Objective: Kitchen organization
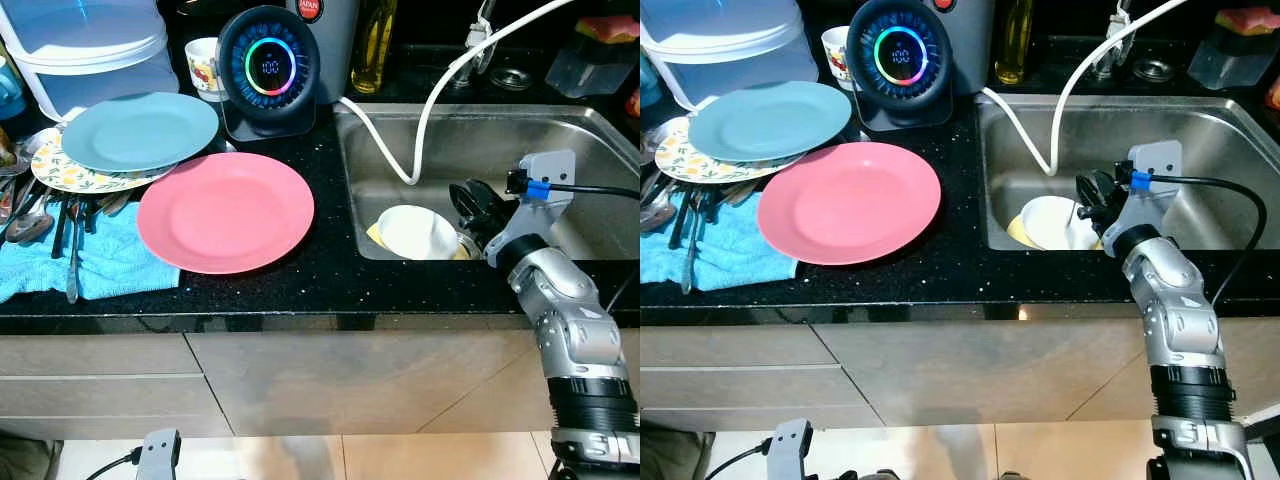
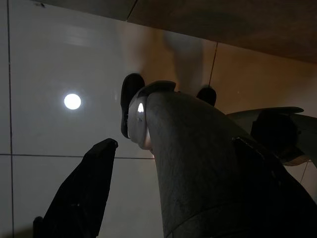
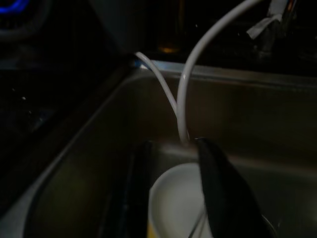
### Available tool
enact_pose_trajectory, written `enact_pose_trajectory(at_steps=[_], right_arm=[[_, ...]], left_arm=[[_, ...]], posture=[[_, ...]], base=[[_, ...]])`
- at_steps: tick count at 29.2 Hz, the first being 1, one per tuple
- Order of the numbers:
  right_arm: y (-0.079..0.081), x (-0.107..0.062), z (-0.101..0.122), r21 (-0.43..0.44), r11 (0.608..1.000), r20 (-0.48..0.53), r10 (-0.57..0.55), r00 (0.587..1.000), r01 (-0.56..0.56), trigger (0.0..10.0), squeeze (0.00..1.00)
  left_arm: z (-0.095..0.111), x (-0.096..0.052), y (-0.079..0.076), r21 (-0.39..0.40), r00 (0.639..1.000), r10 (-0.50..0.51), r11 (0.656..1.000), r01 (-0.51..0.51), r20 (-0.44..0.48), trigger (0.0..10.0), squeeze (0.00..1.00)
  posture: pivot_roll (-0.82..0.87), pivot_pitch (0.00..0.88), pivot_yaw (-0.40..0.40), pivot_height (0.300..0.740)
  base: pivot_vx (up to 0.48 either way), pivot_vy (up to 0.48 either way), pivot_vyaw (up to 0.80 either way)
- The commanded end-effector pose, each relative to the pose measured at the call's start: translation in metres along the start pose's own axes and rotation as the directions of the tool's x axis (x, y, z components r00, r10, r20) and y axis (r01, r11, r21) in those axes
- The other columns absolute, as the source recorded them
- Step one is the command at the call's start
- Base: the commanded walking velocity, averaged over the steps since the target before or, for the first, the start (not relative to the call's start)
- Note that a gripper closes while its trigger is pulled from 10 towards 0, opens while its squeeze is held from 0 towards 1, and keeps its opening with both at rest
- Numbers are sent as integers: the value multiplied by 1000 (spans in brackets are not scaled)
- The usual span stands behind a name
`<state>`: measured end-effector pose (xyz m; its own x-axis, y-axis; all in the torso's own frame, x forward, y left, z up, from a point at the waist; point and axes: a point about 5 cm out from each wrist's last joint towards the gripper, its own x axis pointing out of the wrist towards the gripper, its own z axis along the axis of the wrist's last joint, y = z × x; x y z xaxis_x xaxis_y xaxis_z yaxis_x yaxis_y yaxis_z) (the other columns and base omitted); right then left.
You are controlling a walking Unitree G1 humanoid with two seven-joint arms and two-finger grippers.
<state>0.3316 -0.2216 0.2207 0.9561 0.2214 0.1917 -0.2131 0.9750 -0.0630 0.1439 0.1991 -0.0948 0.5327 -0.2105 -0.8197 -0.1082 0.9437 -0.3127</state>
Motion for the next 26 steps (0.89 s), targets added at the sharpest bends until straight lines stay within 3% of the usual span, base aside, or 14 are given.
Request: enact_pose_trajectory(at_steps=[1, 2, 3, 4, 7, 8, 11, 16, 19, 20, 22, 23, 24, 26], right_arm=[[2, -1, 6, 24, 1000, 48, 17, 999, -18, 10000, 1000], [4, -1, 8, 39, 999, 67, 24, 997, -27, 10000, 1000], [6, -2, 12, 79, 996, 103, 36, 994, -44, 10000, 67], [9, -4, 18, 141, 986, 158, 70, 985, -92, 10000, 0], [23, -11, 32, 235, 936, 285, 192, 939, -263, 10000, 0], [38, -22, 39, 255, 871, 361, 317, 877, -420, 10000, 0], [48, -30, 42, 255, 814, 406, 400, 822, -522, 10000, 0], [72, -53, 47, 254, 643, 516, 542, 663, -723, 10000, 0], [78, -57, 46, 252, 606, 522, 571, 634, -754, 10000, 0], [87, -65, 46, 254, 525, 540, 619, 570, -812, 10000, 0], [91, -69, 46, 251, 489, 546, 641, 539, -835, 10000, 0], [100, -81, 44, 231, 401, 557, 693, 458, -887, 10000, 0], [100, -81, 44, 231, 401, 557, 693, 458, -887, 10000, 0], [112, -95, 36, 243, 286, 534, 758, 374, -927, 10000, 0]], left_arm=[[-16, -2, 0, -20, 999, 1, 1000, -2, -53, 10000, 0], [-16, -2, 0, -21, 999, 1, 1000, -2, -53, 10000, 0], [-16, -2, 0, -21, 999, 1, 1000, -2, -53, 10000, 0], [-16, -2, 1, -22, 999, 1, 1000, -2, -53, 10000, 0], [-16, -2, 1, -24, 999, 0, 1000, -1, -52, 10000, 0], [-16, -2, 0, -24, 999, -1, 1000, -1, -51, 10000, 0], [-15, -2, 0, -25, 999, 0, 1000, -2, -49, 10000, 0], [-14, -2, 1, -31, 999, 5, 999, -6, -41, 10000, 0], [-13, -2, 1, -31, 999, 5, 999, -7, -40, 10000, 0], [-13, -2, 1, -30, 999, 5, 1000, -6, -37, 10000, 0], [-12, -2, 1, -30, 999, 6, 1000, -7, -35, 10000, 0], [-11, -2, 1, -20, 999, 11, 1000, -12, -32, 10000, 0], [-11, -2, 1, -20, 999, 11, 1000, -12, -32, 10000, 0], [-10, -2, 2, -14, 999, 21, 1000, -21, -27, 10000, 0]], posture=[[53, 93, -16, 740], [52, 93, -17, 740], [52, 94, -17, 740], [52, 94, -17, 740], [50, 95, -16, 740], [52, 94, -18, 740], [52, 94, -18, 740], [53, 94, -15, 740], [53, 93, -14, 740], [52, 93, -12, 740], [52, 93, -12, 740], [51, 96, -11, 740], [51, 96, -11, 740], [52, 98, -13, 740]], base=[[0, 0, 0], [0, 0, 0], [0, 0, 0], [0, 0, 0], [0, 0, 0], [0, 0, 0], [0, 0, 0], [0, 0, 0], [0, 0, 0], [0, 0, 0], [0, 0, 0], [0, 0, 0], [0, 0, 0], [0, 0, 0]])
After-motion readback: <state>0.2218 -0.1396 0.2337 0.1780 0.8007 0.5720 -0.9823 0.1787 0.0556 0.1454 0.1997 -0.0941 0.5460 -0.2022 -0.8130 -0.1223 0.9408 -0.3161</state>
